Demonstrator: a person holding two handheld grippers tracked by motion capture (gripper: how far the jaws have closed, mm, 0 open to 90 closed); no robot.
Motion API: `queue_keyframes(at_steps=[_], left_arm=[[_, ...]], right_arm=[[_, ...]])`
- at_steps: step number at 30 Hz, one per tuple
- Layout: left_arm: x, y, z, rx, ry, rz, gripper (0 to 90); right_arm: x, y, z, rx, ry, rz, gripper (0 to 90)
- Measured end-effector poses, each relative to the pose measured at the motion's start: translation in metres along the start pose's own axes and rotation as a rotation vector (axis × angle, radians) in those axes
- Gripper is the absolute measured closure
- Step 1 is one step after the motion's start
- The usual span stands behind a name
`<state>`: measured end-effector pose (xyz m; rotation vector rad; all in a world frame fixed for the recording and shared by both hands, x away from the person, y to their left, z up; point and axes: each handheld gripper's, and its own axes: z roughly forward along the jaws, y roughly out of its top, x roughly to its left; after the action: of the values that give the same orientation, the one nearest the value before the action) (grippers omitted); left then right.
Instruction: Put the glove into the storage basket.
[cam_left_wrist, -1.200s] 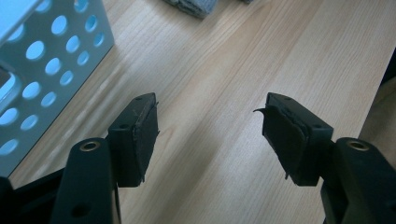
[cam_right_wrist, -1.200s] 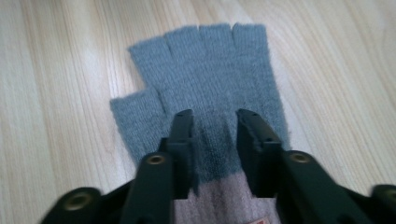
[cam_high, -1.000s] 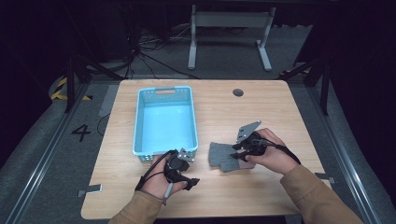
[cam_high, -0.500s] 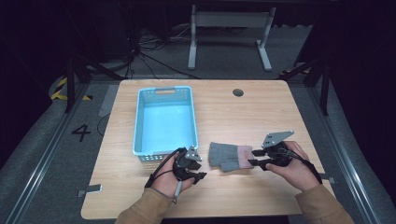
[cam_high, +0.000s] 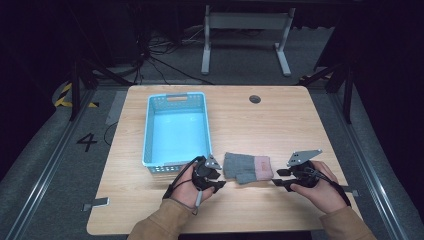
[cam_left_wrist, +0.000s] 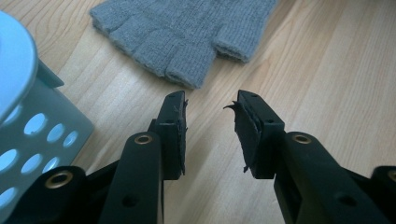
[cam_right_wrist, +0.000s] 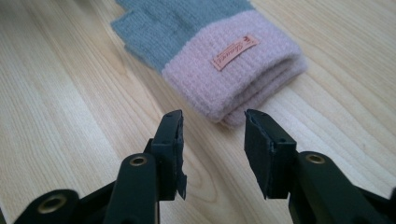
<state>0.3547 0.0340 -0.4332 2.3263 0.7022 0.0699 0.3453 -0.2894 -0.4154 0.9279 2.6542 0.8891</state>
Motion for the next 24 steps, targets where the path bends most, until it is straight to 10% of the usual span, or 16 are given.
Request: queue_keyframes(at_steps=[24], left_arm=[[0.008,0.006,0.032,0.039,-0.007,-0.051,76.1]], right_arm=[[0.006,0.004,0.018,0.008,-0.032,-0.046,66.8]])
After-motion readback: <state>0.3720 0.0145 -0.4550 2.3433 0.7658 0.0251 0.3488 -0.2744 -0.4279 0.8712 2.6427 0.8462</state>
